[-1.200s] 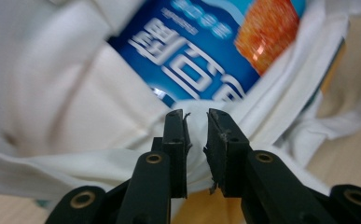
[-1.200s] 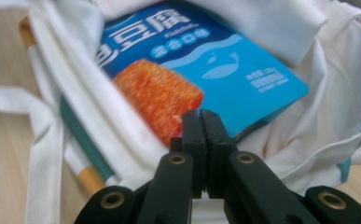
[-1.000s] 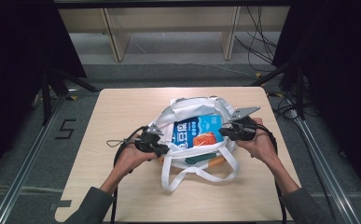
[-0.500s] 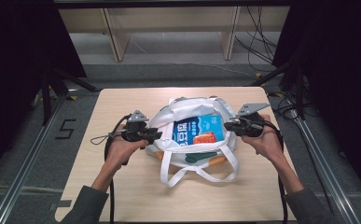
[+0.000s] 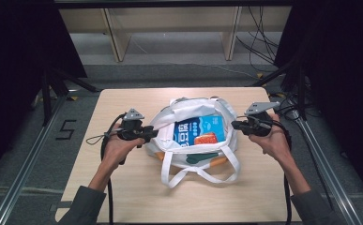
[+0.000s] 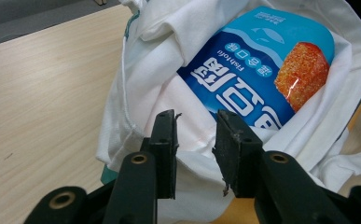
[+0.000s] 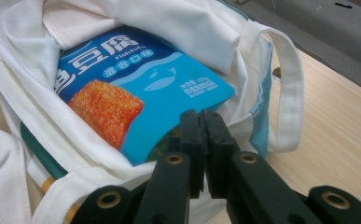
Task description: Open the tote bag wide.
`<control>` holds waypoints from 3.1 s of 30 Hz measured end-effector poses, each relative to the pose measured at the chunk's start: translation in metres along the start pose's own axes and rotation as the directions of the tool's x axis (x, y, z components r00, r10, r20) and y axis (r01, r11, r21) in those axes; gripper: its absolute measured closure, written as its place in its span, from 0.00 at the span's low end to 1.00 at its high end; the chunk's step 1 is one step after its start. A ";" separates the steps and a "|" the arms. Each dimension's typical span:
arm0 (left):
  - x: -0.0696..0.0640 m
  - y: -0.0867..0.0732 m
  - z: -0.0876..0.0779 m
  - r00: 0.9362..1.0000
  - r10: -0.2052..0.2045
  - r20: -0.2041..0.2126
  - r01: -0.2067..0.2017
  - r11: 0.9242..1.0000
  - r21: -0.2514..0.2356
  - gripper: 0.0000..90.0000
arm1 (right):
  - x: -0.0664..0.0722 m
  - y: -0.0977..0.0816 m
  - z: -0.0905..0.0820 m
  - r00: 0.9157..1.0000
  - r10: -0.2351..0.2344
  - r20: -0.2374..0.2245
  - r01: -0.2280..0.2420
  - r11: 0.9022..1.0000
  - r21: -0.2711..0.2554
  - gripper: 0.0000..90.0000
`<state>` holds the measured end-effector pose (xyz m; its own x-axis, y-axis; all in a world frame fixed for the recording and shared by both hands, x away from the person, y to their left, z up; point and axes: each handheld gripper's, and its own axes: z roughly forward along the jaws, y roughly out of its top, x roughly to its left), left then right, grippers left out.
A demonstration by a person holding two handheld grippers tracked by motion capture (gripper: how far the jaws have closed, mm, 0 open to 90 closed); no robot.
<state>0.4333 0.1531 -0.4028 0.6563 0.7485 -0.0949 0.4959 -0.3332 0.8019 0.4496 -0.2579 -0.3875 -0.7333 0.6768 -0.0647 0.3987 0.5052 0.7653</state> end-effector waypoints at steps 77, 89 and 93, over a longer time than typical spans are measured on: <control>-0.027 -0.067 -0.020 0.999 -0.033 0.037 0.035 0.998 -0.044 0.27 | 0.019 -0.065 -0.032 0.988 0.145 0.059 -0.140 0.986 -0.091 0.32; -0.037 -0.079 -0.018 0.998 -0.018 0.055 0.020 0.999 -0.032 0.24 | 0.030 -0.075 -0.033 0.983 0.181 0.037 -0.178 0.982 -0.066 0.31; -0.041 -0.084 -0.020 0.998 -0.028 0.054 0.029 0.999 -0.033 0.20 | 0.032 -0.078 -0.035 0.985 0.168 0.043 -0.165 0.985 -0.058 0.30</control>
<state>0.3534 0.1612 -0.4542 0.6719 0.7255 -0.1486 0.4958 -0.2916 0.8180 0.3751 -0.2944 -0.4268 -0.6317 0.7743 0.0372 0.4820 0.3548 0.8011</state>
